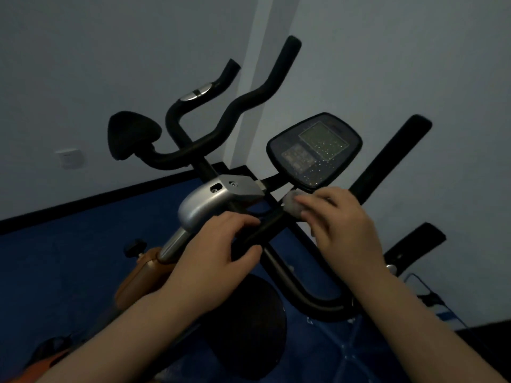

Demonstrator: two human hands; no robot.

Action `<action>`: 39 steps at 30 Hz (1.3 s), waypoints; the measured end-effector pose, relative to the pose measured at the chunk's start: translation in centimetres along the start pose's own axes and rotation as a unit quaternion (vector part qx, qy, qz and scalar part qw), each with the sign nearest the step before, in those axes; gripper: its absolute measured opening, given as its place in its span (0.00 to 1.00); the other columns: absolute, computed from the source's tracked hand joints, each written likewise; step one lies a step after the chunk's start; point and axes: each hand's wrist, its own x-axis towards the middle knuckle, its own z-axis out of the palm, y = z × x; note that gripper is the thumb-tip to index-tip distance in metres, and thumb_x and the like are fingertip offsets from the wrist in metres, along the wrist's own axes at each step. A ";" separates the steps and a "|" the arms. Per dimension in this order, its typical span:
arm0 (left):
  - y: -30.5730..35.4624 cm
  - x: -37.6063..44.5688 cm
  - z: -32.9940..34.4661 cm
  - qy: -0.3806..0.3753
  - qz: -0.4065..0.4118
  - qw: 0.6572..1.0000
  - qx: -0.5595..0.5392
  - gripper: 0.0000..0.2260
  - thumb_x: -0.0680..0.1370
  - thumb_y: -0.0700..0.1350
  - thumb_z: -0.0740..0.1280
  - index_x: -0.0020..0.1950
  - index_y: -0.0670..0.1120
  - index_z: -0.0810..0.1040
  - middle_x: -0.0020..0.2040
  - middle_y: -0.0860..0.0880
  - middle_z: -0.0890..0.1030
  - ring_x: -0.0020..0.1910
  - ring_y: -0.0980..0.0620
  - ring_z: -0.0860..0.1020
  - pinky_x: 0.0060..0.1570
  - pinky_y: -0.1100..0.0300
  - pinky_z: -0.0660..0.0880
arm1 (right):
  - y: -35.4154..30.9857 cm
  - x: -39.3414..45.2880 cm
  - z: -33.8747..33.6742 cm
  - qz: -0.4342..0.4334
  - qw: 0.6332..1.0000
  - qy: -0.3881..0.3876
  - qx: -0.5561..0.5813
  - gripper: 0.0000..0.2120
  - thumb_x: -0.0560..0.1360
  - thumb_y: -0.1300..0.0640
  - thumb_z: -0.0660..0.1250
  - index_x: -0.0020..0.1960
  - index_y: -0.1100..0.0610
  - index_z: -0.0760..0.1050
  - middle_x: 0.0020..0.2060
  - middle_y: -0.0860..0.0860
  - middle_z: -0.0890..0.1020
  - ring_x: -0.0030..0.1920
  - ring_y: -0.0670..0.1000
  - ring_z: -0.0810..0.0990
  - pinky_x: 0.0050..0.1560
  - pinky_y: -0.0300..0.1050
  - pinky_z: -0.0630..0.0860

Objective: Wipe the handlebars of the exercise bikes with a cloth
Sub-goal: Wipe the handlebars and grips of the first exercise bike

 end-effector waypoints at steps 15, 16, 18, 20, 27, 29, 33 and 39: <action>-0.1 4.5 0.9 -0.019 0.018 0.999 -0.037 0.09 0.72 0.45 0.70 0.51 0.55 0.79 0.46 0.59 0.79 0.48 0.61 0.76 0.49 0.62 0.74 | -2.6 0.3 1.0 0.274 0.947 0.154 0.072 0.10 0.76 0.57 0.67 0.56 0.55 0.80 0.48 0.45 0.70 0.42 0.36 0.68 0.45 0.19 0.65; 0.0 4.8 1.2 -0.015 0.027 0.999 -0.040 0.09 0.72 0.44 0.69 0.50 0.53 0.80 0.46 0.58 0.79 0.47 0.61 0.76 0.49 0.61 0.75 | -3.4 -0.1 1.6 0.279 0.945 0.156 0.068 0.09 0.76 0.58 0.67 0.56 0.54 0.79 0.48 0.45 0.69 0.42 0.37 0.68 0.45 0.19 0.65; 0.2 5.6 1.7 -0.013 0.048 0.998 -0.043 0.08 0.72 0.41 0.69 0.49 0.51 0.80 0.45 0.56 0.79 0.47 0.60 0.77 0.49 0.61 0.75 | -5.1 -1.5 2.7 0.265 0.950 0.135 0.094 0.09 0.76 0.58 0.67 0.55 0.52 0.79 0.49 0.45 0.70 0.45 0.35 0.70 0.46 0.19 0.66; 0.4 6.6 2.3 -0.015 0.068 0.997 -0.042 0.07 0.72 0.41 0.68 0.48 0.50 0.79 0.44 0.56 0.78 0.46 0.60 0.76 0.47 0.64 0.72 | -4.8 -1.5 2.1 0.260 0.951 0.100 0.135 0.08 0.75 0.57 0.68 0.53 0.48 0.79 0.48 0.43 0.72 0.49 0.32 0.72 0.47 0.18 0.65; 1.2 9.7 4.5 -0.065 0.119 0.990 -0.025 0.06 0.78 0.45 0.63 0.52 0.50 0.78 0.47 0.54 0.76 0.49 0.57 0.73 0.50 0.58 0.72 | -2.6 0.7 0.9 0.347 0.918 0.176 0.072 0.05 0.76 0.60 0.66 0.51 0.53 0.78 0.47 0.45 0.70 0.44 0.36 0.72 0.43 0.19 0.65; 0.7 9.8 4.8 -0.078 0.129 0.988 -0.020 0.07 0.79 0.45 0.62 0.53 0.50 0.77 0.48 0.54 0.76 0.50 0.56 0.73 0.51 0.54 0.73 | -3.6 -0.4 1.6 0.337 0.923 0.165 0.080 0.07 0.75 0.62 0.67 0.47 0.50 0.77 0.45 0.42 0.69 0.46 0.32 0.73 0.44 0.19 0.66; 0.5 9.7 4.6 -0.067 0.133 0.988 -0.042 0.07 0.78 0.44 0.63 0.53 0.51 0.78 0.48 0.57 0.76 0.50 0.58 0.74 0.50 0.55 0.74 | -0.2 1.8 -0.8 0.313 0.934 0.165 0.060 0.06 0.75 0.61 0.68 0.49 0.52 0.79 0.46 0.46 0.72 0.44 0.39 0.75 0.46 0.25 0.69; 2.8 11.1 5.1 -0.067 0.163 0.984 -0.025 0.09 0.76 0.42 0.64 0.53 0.53 0.78 0.49 0.58 0.76 0.49 0.56 0.75 0.49 0.53 0.75 | 0.6 1.3 -0.7 0.347 0.926 0.146 0.025 0.04 0.77 0.59 0.64 0.48 0.53 0.78 0.46 0.47 0.72 0.43 0.43 0.74 0.42 0.34 0.68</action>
